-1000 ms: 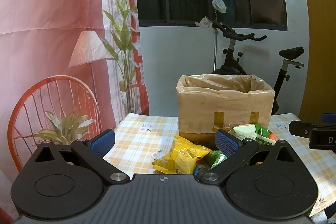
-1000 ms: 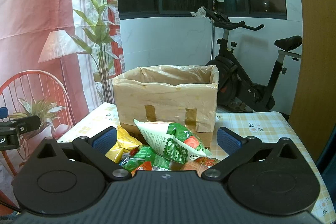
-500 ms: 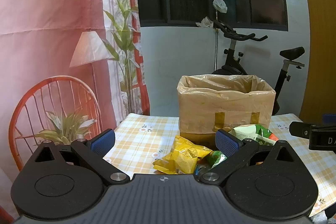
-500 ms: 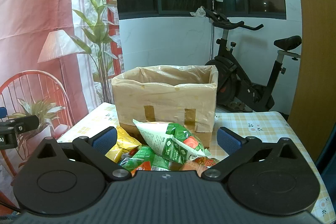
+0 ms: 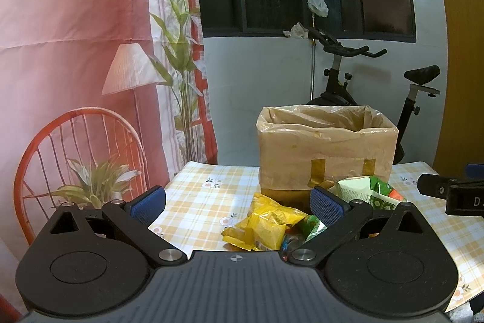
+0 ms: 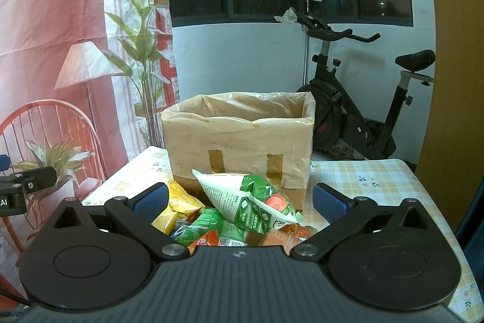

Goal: Organize snacks

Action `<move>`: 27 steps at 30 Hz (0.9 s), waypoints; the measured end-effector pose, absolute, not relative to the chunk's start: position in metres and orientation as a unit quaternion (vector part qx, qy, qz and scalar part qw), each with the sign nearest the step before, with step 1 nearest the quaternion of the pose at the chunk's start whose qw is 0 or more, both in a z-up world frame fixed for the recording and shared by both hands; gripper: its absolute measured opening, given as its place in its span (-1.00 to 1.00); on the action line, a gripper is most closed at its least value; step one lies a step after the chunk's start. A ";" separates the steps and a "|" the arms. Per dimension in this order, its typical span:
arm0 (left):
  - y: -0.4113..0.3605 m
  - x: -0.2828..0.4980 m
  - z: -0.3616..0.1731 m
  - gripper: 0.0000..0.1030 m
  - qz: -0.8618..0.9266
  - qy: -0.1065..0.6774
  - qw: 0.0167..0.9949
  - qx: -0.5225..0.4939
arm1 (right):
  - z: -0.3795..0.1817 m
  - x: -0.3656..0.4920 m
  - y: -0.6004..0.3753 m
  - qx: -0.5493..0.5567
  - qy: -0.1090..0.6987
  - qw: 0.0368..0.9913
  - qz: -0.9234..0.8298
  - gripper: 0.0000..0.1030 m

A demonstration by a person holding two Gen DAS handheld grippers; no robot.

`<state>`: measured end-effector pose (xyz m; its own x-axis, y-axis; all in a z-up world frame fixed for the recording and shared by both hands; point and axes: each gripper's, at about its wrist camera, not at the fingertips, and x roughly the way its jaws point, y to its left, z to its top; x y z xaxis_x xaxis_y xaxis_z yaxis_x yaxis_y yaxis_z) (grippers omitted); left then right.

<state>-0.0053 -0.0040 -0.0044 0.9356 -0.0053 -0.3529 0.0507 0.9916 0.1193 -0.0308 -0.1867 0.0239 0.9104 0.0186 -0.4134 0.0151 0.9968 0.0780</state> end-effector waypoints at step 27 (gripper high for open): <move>0.004 0.029 -0.021 0.99 -0.014 0.181 0.981 0.068 | 0.013 -0.018 -0.204 0.070 0.148 0.987 0.009 1.00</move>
